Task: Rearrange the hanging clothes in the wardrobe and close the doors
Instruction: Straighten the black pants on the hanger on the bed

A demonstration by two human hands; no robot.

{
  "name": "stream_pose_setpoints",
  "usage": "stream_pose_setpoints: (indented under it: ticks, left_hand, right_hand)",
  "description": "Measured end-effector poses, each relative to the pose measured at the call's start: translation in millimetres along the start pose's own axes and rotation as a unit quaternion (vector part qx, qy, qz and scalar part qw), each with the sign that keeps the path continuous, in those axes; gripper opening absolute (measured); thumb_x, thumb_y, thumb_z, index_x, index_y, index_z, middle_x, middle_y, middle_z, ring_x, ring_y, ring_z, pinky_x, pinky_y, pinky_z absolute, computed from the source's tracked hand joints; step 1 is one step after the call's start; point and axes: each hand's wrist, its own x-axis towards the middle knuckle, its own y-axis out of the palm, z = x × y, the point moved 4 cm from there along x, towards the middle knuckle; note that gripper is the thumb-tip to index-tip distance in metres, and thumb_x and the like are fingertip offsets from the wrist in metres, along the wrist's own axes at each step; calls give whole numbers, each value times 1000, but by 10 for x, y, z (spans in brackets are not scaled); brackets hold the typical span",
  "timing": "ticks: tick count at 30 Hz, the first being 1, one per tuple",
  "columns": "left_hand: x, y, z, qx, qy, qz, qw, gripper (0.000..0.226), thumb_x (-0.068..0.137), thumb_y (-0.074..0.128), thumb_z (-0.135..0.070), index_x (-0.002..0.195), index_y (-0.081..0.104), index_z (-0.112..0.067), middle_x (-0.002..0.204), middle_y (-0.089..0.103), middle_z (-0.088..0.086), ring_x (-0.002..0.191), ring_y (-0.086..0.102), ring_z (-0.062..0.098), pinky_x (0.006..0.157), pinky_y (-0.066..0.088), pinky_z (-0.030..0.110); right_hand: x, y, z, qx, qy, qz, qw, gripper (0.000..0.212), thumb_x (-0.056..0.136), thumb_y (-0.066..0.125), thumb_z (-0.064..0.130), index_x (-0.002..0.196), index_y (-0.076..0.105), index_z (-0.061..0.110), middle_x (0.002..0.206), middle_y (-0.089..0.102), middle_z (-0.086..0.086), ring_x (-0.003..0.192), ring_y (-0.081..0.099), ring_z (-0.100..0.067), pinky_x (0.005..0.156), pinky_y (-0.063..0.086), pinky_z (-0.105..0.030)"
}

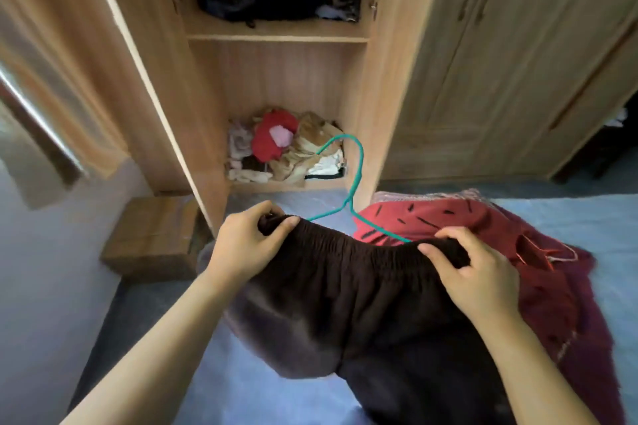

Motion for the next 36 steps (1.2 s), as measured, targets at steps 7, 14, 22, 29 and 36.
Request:
stream_pose_setpoints:
  ticks: [7, 14, 22, 29, 36]
  left_hand:
    - [910, -481, 377, 51, -1, -103, 993, 31, 77, 65, -54, 64, 49, -31, 53, 50, -11, 67, 64, 27, 56, 35, 26]
    - [2320, -563, 600, 73, 15, -161, 984, 47, 79, 71, -43, 53, 32, -34, 46, 37, -17, 59, 57, 31, 55, 28, 27]
    - [4233, -449, 717, 86, 28, -219, 971, 34, 79, 69, -44, 58, 46, -34, 47, 44, -15, 56, 56, 26, 46, 29, 20]
    - [5712, -585, 950, 82, 39, -266, 960, 40, 76, 65, -58, 64, 61, -21, 56, 60, -7, 56, 57, 13, 47, 38, 27]
    - [7366, -996, 1180, 42, 66, -311, 947, 32, 71, 60, -63, 66, 63, -31, 57, 63, -7, 57, 58, 6, 50, 44, 29]
  right_hand:
    - [953, 692, 607, 43, -43, -13, 998, 42, 73, 56, 63, 87, 66, 25, 77, 71, -2, 71, 67, -31, 54, 47, -32]
    - [2349, 1461, 953, 83, -59, -41, 994, 36, 75, 68, 53, 88, 68, 20, 80, 72, -3, 72, 66, -32, 54, 41, -29]
    - [4207, 2174, 1072, 123, -109, -40, 986, 46, 79, 49, 65, 94, 64, 24, 81, 69, 10, 66, 62, -17, 52, 36, -20]
    - [5722, 2674, 1311, 177, -83, 22, 980, 58, 72, 49, 68, 118, 52, 33, 74, 61, 11, 61, 57, -10, 56, 46, -27]
    - [7284, 3096, 1834, 274, -109, 52, 954, 36, 71, 71, 50, 100, 54, 36, 92, 55, 27, 83, 51, 17, 69, 39, -9]
